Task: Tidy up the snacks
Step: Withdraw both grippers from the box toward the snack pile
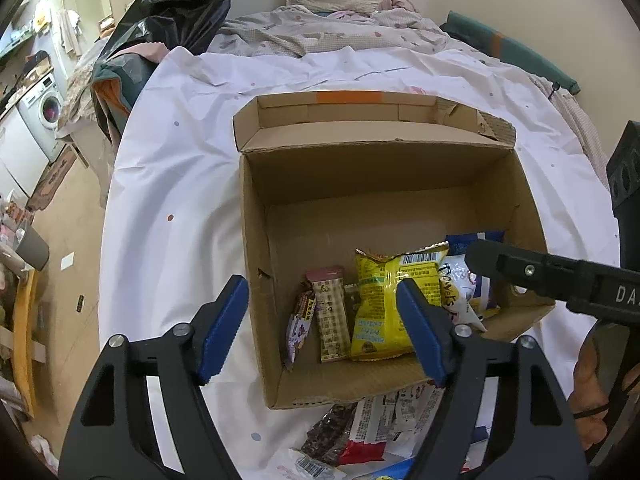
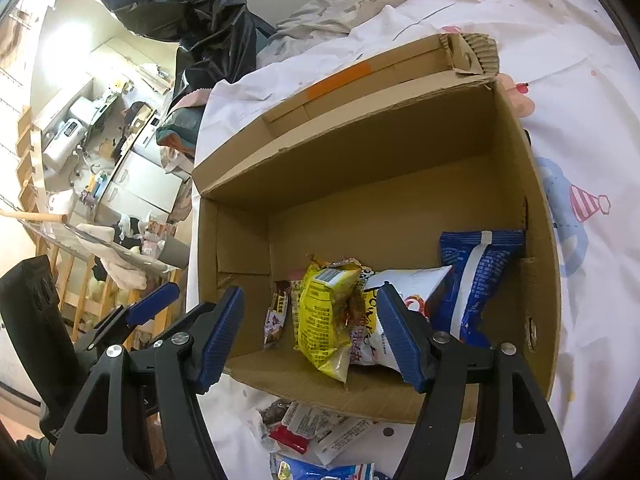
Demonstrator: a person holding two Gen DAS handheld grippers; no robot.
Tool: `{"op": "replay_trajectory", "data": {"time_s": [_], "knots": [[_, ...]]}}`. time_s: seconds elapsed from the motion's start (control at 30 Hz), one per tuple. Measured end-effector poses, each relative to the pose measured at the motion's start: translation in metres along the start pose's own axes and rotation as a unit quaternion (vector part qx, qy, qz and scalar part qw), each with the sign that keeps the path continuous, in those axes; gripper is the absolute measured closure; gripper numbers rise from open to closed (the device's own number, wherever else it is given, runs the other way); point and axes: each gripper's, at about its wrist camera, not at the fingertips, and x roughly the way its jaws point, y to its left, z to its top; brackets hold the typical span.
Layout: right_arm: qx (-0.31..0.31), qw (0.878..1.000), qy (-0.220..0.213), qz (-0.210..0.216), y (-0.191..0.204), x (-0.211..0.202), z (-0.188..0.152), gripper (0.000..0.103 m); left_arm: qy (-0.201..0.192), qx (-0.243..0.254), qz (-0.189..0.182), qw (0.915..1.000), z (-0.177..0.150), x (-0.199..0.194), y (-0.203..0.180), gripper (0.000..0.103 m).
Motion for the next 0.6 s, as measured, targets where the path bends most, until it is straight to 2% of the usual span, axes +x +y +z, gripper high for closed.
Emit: {"op": "replay_trajectory", "data": {"time_s": [0.27, 0.43, 0.5, 0.53, 0.6], "knots": [[-0.006, 1.0, -0.014, -0.005, 0.006, -0.015, -0.008, 0.032, -0.026, 0.0, -0.004, 0.9997, -0.003, -0.017, 0.004, 0.03], [0.004, 1.0, -0.023, -0.004, 0.005, -0.032, -0.015, 0.032, -0.035, -0.025, -0.01, 0.999, -0.005, -0.032, 0.015, 0.03], [0.005, 1.0, -0.026, -0.005, 0.006, -0.038, -0.019, 0.032, -0.047, -0.032, -0.004, 0.9984, -0.008, -0.04, 0.019, 0.022], [0.005, 1.0, -0.027, -0.005, 0.006, -0.041, -0.021, 0.032, -0.052, -0.036, -0.003, 0.998, -0.01, -0.043, 0.021, 0.015], [0.0, 1.0, -0.028, -0.006, 0.008, -0.047, -0.026, 0.032, -0.06, -0.047, -0.005, 0.9971, -0.014, -0.049, 0.026, 0.013]]}}
